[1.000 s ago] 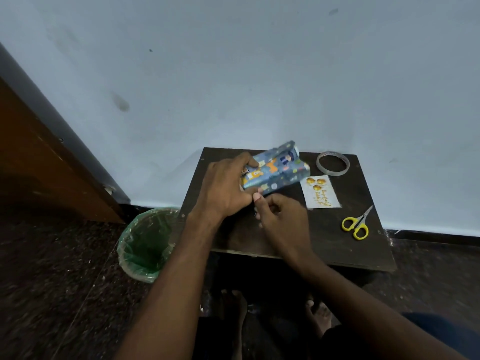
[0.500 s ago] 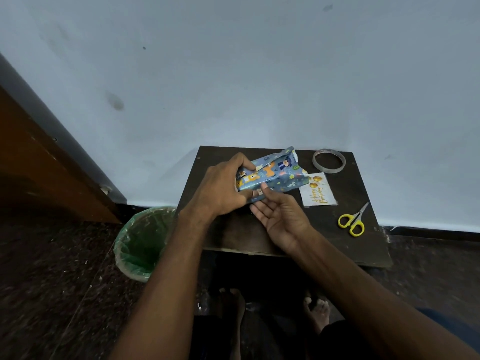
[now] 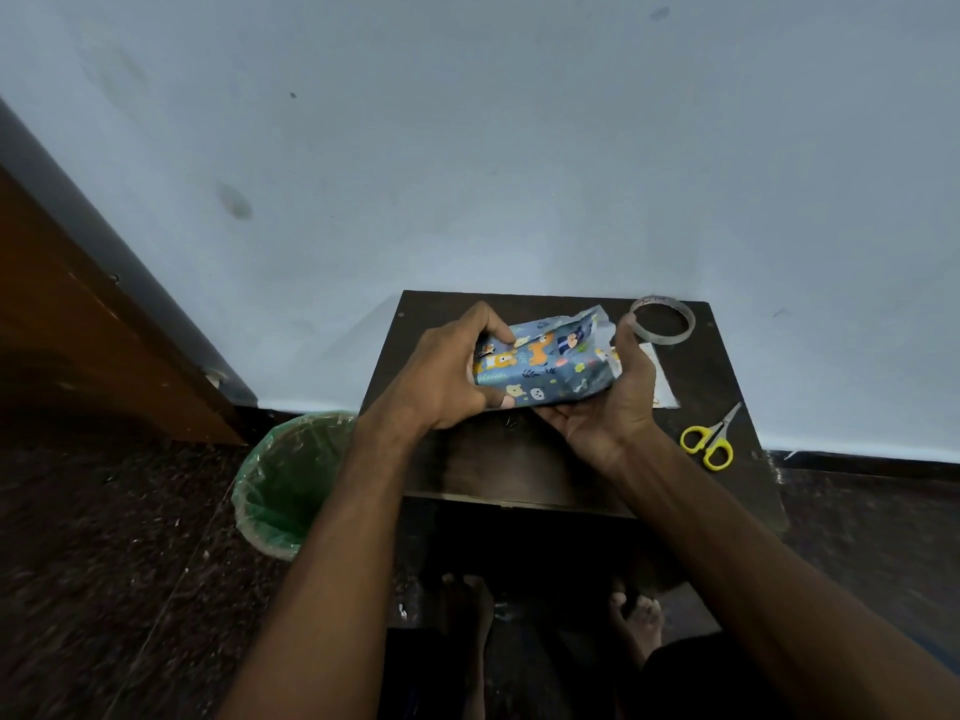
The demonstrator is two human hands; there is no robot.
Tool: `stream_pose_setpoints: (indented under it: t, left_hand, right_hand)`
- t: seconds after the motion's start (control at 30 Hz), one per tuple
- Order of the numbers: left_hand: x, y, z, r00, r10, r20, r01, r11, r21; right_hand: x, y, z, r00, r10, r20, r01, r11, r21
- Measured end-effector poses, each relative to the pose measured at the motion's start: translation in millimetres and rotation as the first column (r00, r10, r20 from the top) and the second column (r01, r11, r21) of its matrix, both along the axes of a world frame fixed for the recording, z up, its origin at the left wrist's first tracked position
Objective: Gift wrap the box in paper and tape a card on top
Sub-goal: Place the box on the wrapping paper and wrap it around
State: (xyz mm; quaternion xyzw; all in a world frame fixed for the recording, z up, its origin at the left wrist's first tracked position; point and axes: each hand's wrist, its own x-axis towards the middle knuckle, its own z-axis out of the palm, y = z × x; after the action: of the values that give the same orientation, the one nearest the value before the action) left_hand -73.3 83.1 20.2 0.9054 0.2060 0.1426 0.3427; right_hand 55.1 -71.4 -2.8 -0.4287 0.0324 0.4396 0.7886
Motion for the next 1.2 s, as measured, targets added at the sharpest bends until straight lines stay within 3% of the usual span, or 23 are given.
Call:
stream_pose_setpoints:
  t: [0.07, 0.17, 0.27, 0.33, 0.37, 0.4, 0.47, 0.5, 0.53, 0.57, 0.63, 0.77, 0.97, 1.1, 1.2]
  left_hand:
    - [0.2, 0.2, -1.1, 0.999, -0.009, -0.036, 0.009, 1.000, 0.005]
    - [0.1, -0.3, -4.5, 0.997, -0.012, -0.073, 0.014, 0.999, 0.037]
    - [1.4, -2.8, -6.5, 0.996, -0.017, -0.092, 0.023, 0.997, 0.068]
    - [3.6, -6.2, -7.3, 0.993, -0.020, -0.117, 0.031, 0.995, 0.099]
    - [5.1, -8.4, -7.7, 0.991, -0.022, -0.128, 0.038, 0.992, 0.119]
    - [6.3, -10.7, -7.8, 0.991, -0.026, -0.135, 0.044, 0.990, 0.136]
    - [8.3, -13.5, -7.2, 0.991, -0.027, -0.135, 0.049, 0.986, 0.158]
    - [8.6, -13.8, -6.6, 0.990, -0.024, -0.136, 0.047, 0.985, 0.167]
    - [8.3, -13.7, -5.4, 0.991, -0.020, -0.136, 0.044, 0.983, 0.178]
    - [8.1, -13.3, -5.2, 0.991, -0.017, -0.132, 0.042, 0.981, 0.188]
    - [7.4, -13.5, -5.6, 0.994, -0.017, -0.111, 0.039, 0.979, 0.200]
    - [8.6, -16.6, -5.1, 0.991, -0.009, -0.134, 0.043, 0.967, 0.250]
    - [9.0, -11.3, -10.2, 0.976, 0.003, -0.218, 0.071, 0.941, 0.331]
    - [8.6, -7.3, -10.3, 0.982, -0.024, -0.187, 0.077, 0.956, 0.282]
    - [4.4, -2.0, -10.1, 0.988, -0.041, -0.149, 0.064, 0.985, 0.158]
  right_hand:
    - [3.5, 2.4, 4.1, 0.995, 0.015, 0.099, -0.009, 0.998, -0.066]
    - [9.1, 5.4, 4.6, 0.978, -0.105, 0.182, 0.137, 0.976, -0.170]
    - [13.8, 7.2, 3.1, 0.961, -0.114, 0.251, 0.171, 0.960, -0.220]
    - [9.1, 6.0, 3.8, 0.908, -0.075, 0.412, 0.226, 0.916, -0.333]
    - [7.0, 5.3, 1.4, 0.829, -0.027, 0.558, 0.288, 0.877, -0.385]
    - [3.7, 3.7, 0.0, 0.685, 0.041, 0.728, 0.389, 0.823, -0.413]
    - [0.1, 1.0, -0.3, 0.250, 0.157, 0.955, 0.541, 0.796, -0.272]
    - [-1.1, 1.1, -1.2, 0.049, 0.192, 0.980, 0.516, 0.835, -0.189]
    - [-5.1, 0.9, 0.6, -0.095, 0.224, 0.970, 0.445, 0.881, -0.160]
    - [-9.2, 1.1, -1.3, -0.190, 0.258, 0.947, 0.368, 0.913, -0.174]
    - [-20.1, -2.2, -2.5, -0.294, 0.356, 0.887, 0.296, 0.916, -0.269]
    - [-24.6, -6.0, -12.8, -0.436, 0.426, 0.793, 0.339, 0.893, -0.294]
    - [-34.2, -3.1, -14.4, -0.494, 0.473, 0.729, 0.450, 0.857, -0.251]
    - [-31.9, -3.6, -13.2, -0.450, 0.497, 0.742, 0.430, 0.849, -0.308]
    - [-30.8, -0.9, -15.3, -0.430, 0.520, 0.738, 0.402, 0.842, -0.359]
